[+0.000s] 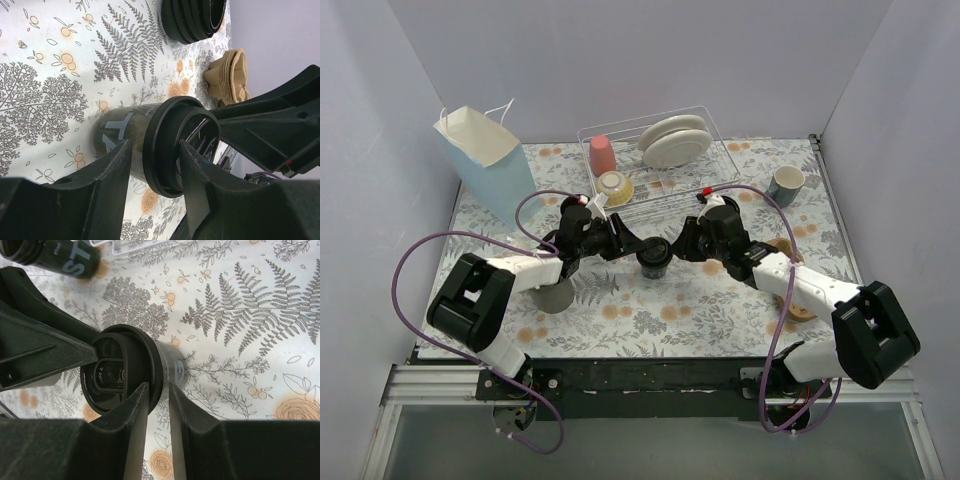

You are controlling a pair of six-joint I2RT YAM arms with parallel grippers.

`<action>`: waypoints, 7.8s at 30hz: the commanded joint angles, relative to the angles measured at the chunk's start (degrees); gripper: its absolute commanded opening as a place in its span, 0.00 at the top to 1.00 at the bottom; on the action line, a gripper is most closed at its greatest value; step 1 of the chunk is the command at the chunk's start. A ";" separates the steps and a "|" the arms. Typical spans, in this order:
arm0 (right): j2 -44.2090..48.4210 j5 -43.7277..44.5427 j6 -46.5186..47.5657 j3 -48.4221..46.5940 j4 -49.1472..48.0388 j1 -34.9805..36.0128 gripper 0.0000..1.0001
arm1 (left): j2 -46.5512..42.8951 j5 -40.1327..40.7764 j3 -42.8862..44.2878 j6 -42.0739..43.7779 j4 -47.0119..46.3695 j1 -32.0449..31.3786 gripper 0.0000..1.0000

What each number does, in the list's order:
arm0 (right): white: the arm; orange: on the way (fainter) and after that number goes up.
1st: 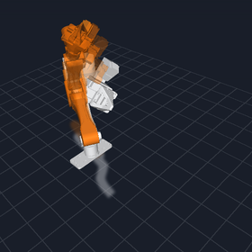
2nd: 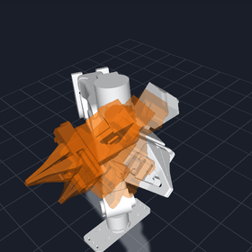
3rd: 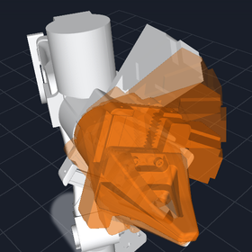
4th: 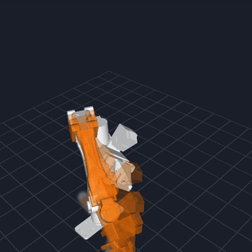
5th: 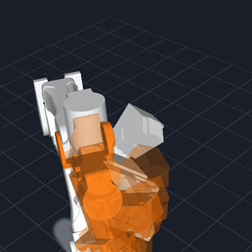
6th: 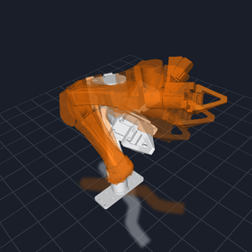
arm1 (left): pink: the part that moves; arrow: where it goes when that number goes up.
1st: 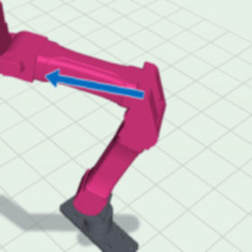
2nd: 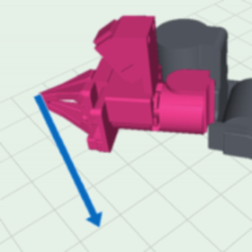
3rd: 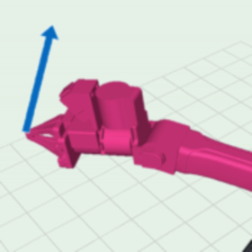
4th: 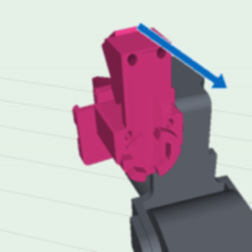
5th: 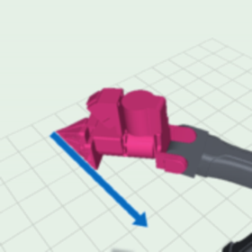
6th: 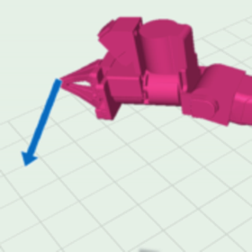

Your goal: Pack the takeout coffee

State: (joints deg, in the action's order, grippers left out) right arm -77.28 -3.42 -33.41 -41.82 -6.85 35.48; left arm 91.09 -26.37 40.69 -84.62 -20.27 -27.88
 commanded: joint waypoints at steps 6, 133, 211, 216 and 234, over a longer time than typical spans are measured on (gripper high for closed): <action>-0.07 -1.67 1.07 -2.65 12.67 2.57 0.66 | 4.18 5.19 -4.91 3.06 13.33 -2.53 0.60; 6.70 -3.17 -18.43 10.52 -9.93 -0.33 0.70 | 2.95 12.75 -10.63 -2.48 12.80 -5.52 0.64; 6.79 0.43 -33.48 32.85 -37.70 0.46 0.83 | 6.47 14.86 -11.95 -5.56 11.92 -9.21 0.66; 3.72 -1.50 -32.95 33.56 -42.36 0.29 0.83 | 6.29 15.12 -11.95 -5.64 12.19 -9.30 0.66; -2.26 6.05 -30.49 32.25 -28.23 -1.03 0.76 | 7.26 16.61 -11.77 -6.08 13.33 -9.39 0.67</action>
State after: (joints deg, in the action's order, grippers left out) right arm -75.68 -1.78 -68.14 -10.39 -54.96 34.13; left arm 91.20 -13.23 34.22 -95.44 -31.55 -35.73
